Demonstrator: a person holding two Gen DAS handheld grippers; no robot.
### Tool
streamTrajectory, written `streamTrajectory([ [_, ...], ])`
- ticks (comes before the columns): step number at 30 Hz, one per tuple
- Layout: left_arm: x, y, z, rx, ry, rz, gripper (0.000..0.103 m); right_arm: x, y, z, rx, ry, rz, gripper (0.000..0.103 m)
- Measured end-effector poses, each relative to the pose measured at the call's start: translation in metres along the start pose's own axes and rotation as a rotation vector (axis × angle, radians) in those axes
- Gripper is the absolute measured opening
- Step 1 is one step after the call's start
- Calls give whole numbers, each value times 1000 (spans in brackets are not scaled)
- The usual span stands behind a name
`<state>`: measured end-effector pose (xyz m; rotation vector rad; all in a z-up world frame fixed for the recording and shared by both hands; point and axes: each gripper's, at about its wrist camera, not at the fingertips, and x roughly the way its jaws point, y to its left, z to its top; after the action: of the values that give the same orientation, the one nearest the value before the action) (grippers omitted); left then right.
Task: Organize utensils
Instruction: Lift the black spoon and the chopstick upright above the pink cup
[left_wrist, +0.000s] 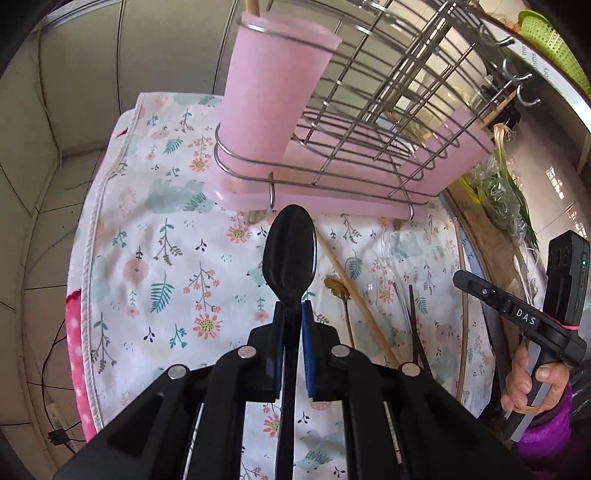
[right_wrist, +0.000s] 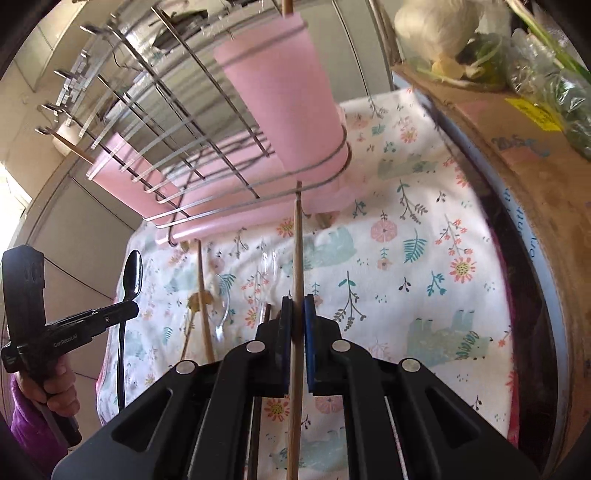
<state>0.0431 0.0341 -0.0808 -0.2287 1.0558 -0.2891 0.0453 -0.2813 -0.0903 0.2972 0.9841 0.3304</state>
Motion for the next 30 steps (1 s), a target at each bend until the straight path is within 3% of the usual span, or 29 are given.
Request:
streamTrajectory([
  [12, -63, -9, -10, -3, -209, -15, 8, -44, 18, -1, -42, -173, 19, 7],
  [30, -122, -28, 17, 15, -398, -66, 8, -96, 21, 31, -53, -311, 53, 7],
])
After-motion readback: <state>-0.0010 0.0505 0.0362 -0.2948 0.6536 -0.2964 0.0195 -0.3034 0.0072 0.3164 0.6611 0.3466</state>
